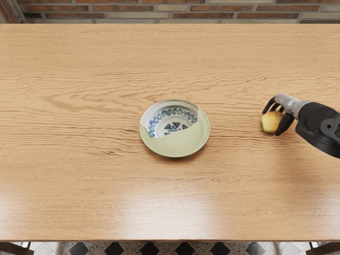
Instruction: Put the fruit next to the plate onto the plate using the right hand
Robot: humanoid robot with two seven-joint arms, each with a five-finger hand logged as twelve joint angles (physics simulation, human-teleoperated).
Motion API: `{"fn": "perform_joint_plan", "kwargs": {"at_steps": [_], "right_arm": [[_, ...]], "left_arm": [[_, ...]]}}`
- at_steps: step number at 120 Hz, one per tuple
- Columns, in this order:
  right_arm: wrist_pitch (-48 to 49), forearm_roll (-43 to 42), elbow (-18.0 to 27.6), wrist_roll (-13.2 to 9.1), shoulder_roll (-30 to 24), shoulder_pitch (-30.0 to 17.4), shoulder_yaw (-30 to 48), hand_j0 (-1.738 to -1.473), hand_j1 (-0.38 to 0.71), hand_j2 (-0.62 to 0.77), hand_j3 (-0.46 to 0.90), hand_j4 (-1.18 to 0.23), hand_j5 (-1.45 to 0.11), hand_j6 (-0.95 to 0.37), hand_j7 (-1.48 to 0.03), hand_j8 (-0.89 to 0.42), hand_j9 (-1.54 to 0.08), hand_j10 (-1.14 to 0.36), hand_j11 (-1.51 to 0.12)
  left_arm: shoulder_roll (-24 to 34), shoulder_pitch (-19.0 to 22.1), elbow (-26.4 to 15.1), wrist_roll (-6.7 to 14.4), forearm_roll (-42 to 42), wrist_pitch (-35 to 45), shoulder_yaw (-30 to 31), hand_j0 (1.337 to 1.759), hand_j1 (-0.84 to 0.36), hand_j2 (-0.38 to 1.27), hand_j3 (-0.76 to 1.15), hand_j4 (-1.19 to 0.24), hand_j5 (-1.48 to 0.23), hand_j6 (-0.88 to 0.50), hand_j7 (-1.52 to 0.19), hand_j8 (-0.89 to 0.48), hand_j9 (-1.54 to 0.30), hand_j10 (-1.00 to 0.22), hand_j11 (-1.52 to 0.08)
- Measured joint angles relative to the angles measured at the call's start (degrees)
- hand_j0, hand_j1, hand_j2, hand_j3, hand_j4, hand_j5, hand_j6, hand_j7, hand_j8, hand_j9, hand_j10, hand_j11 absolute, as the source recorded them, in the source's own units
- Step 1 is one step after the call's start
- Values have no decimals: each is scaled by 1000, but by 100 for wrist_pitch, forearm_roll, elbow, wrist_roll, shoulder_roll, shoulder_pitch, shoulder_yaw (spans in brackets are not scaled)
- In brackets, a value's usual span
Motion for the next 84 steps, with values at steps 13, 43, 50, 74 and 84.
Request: {"fn": "perform_joint_plan", "kwargs": {"at_steps": [13,43,50,74,84], "right_arm": [[18,24,39,0,-26,0,45,-1655,173,95,0,-540,-723,-394,-712,-375,-719,-541,-721],[434,182,192,-2,-224,2,351,-1654,173,117,0,-547,-802,-375,-784,-351,-800,-592,-802],[517,208,232,-2,-252,4,418,-1653,170,119,0,-545,-814,-375,-796,-349,-813,-601,-815],[699,241,424,-3,-260,32,538,-1652,159,116,0,-547,-836,-373,-818,-346,-838,-616,-840],[766,247,500,-3,-230,43,572,-1652,158,109,0,-544,-842,-367,-822,-337,-846,-617,-848]], "left_arm": [[0,0,0,0,0,0,0,1658,342,1,0,-6,-8,-7,-8,-6,-8,-6,-8],[0,13,0,0,0,0,0,1658,341,1,0,-7,-8,-7,-8,-7,-8,-7,-8],[0,21,0,0,0,0,0,1658,341,1,0,-7,-8,-7,-8,-7,-8,-7,-8],[0,113,139,0,-8,1,-4,1658,341,1,0,-7,-9,-7,-9,-7,-8,-7,-8],[0,148,159,0,-8,2,-4,1658,341,1,0,-7,-9,-7,-9,-7,-9,-7,-8]]}}
